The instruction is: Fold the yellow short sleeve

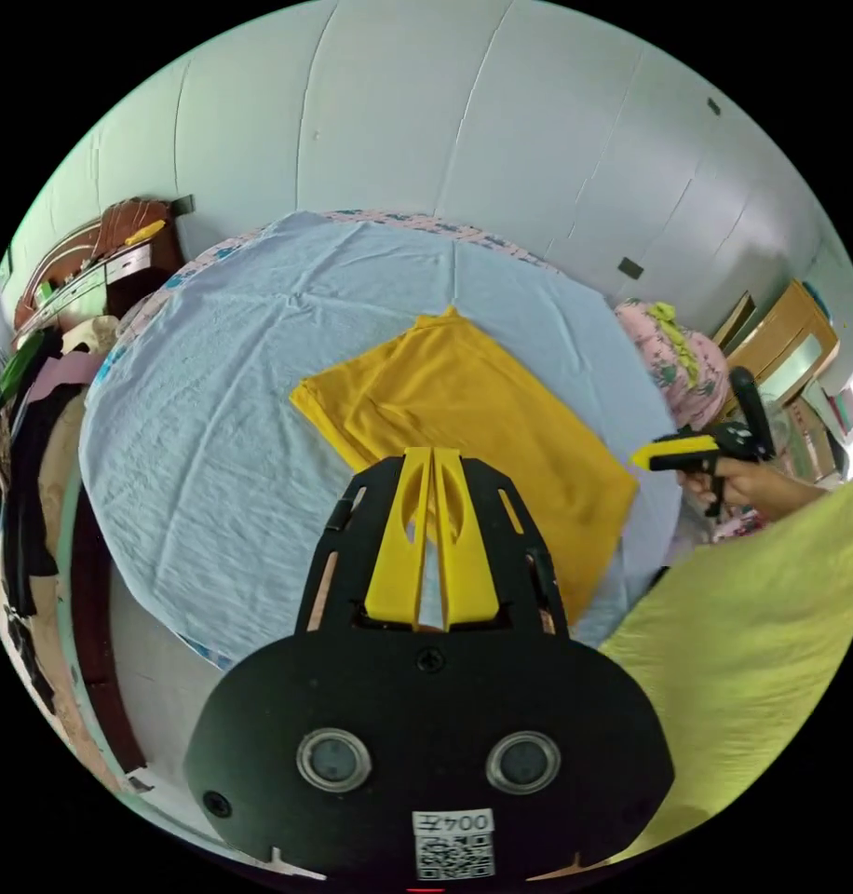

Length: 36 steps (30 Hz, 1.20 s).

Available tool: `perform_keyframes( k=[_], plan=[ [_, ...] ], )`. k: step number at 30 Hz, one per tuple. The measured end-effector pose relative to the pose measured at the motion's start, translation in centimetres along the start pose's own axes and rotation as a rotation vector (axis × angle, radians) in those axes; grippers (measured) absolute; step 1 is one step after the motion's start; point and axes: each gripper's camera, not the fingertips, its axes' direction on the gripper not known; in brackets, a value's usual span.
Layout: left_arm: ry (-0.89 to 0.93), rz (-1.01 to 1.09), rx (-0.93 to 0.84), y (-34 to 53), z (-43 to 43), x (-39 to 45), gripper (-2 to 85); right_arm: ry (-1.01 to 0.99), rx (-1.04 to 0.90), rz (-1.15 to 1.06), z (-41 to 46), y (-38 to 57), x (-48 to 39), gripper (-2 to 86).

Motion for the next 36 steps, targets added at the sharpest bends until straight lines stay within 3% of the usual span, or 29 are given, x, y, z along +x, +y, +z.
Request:
perform_keyframes(
  k=[3, 6, 11, 14, 17, 25, 30, 36],
  plan=[
    [0.061, 0.028, 0.005, 3.7, -1.1, 4.6, 0.4, -0.091, 0.0, 0.0, -1.2, 0.8, 2.6, 6.9],
    [-0.009, 0.049, -0.069, 5.7, 0.7, 8.1, 0.4, -0.135, -0.07, -0.074, -0.7, 1.1, 3.4, 8.9],
    [-0.082, -0.123, -0.189, 7.2, 3.5, 7.2, 0.3, -0.162, -0.087, -0.144, -0.5, -0.1, 3.8, 0.5],
    [-0.038, -0.203, -0.185, 7.4, 3.2, 5.9, 0.3, -0.061, -0.202, -0.128, 1.4, -0.5, 5.2, 0.1],
    [0.063, -0.347, -0.163, 8.1, 2.3, 4.0, 0.3, -0.189, -0.197, -0.091, 1.0, -0.6, 8.0, 1.1],
    [0.09, -0.549, -0.038, 13.6, -2.8, 4.8, 0.3, -0.289, -0.087, -0.153, -3.0, 2.0, 11.2, 8.4],
    [0.028, -0.455, 0.086, 15.5, -4.3, 9.5, 0.8, -0.424, -0.057, 0.005, -3.0, 3.6, 15.1, 8.9],
    [-0.106, -0.284, -0.02, 13.0, -3.1, 13.3, 1.6, -0.423, -0.047, 0.037, -3.1, 2.8, 16.0, 11.7]
  ],
)
